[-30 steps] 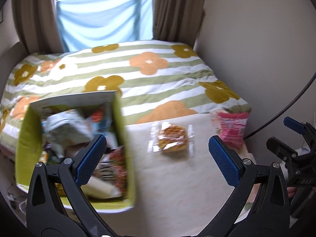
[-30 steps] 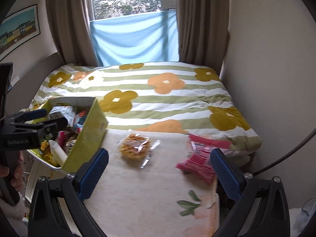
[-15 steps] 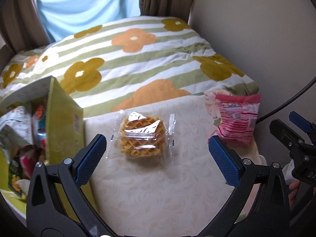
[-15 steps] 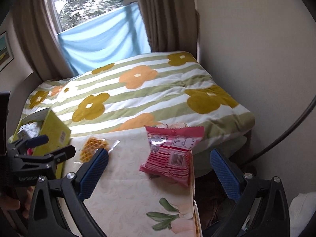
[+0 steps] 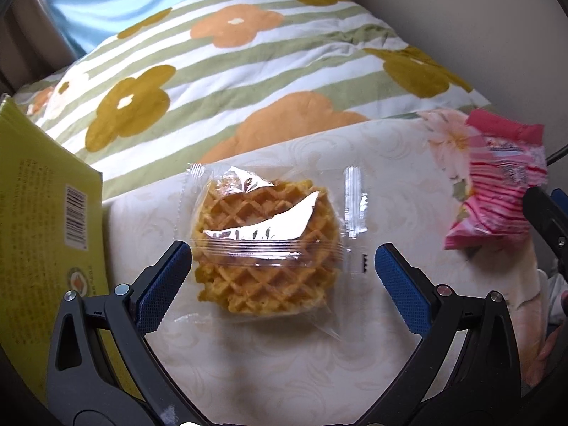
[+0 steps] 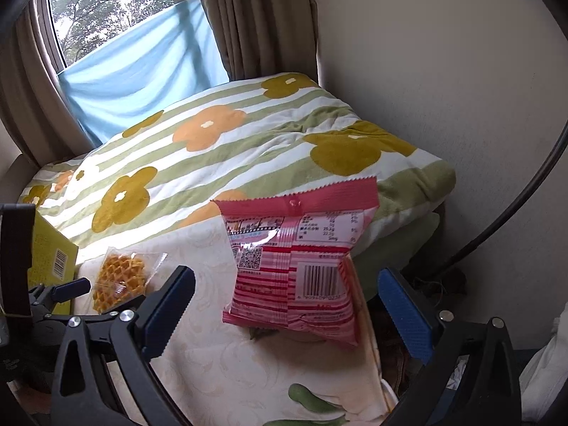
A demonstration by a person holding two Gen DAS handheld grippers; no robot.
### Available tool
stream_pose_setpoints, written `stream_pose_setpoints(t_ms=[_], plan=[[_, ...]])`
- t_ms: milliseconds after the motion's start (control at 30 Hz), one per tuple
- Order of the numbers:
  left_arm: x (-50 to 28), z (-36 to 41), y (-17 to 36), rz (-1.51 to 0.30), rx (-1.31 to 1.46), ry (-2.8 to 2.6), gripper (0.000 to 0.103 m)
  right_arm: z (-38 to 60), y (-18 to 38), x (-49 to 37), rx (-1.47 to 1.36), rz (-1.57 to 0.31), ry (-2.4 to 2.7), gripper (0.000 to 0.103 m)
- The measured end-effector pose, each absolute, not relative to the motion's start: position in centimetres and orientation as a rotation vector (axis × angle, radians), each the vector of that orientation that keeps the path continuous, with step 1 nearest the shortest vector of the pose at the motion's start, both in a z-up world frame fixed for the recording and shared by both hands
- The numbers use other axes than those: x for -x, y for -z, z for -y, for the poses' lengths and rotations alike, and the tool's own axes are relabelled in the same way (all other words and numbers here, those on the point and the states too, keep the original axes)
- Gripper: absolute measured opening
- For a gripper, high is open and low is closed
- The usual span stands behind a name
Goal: Organize snacks
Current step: 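Grasp the waffle packet with the left gripper while the right grasps the pink-striped bag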
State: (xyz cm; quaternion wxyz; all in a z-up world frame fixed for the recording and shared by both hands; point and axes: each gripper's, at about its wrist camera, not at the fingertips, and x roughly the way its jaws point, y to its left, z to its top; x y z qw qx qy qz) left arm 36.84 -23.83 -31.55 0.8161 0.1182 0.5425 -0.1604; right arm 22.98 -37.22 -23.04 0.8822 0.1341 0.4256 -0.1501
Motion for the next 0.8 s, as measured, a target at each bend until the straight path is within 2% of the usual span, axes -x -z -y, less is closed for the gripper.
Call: stream_pose_setpoints(t_ms=[267,433,467,500,567,800], plan=[[-37.9,23.2,33.1,-1.175,-0.288,0.339,0.103,36.9,24.2,-24.0,-0.267,-0.898,0.333,0.102],[-37.8,23.4,32.9,-1.171,-0.300,0.350,0.099,36.8,24.7,-24.5,-0.247,-0.908,0.353,0.102],[-37.8,23.4,32.8,-1.168,-0.302,0.355,0.094,36.8,24.8,-24.6,-0.244,-0.910,0.357,0.102],[-37.7,23.5,32.6,-1.164,-0.301,0.363,0.084,36.8,24.8,-24.7,-0.240,-0.912,0.362,0.102],[-37.3,23.7,32.2,-1.143,-0.316,0.374,0.076,36.8,25.0,-24.8,-0.235,-0.913,0.369,0.102],[-37.0,23.9,31.8,-1.126,-0.349,0.390,0.066,36.7,25.6,-25.2,-0.227,-0.927,0.392,0.102]])
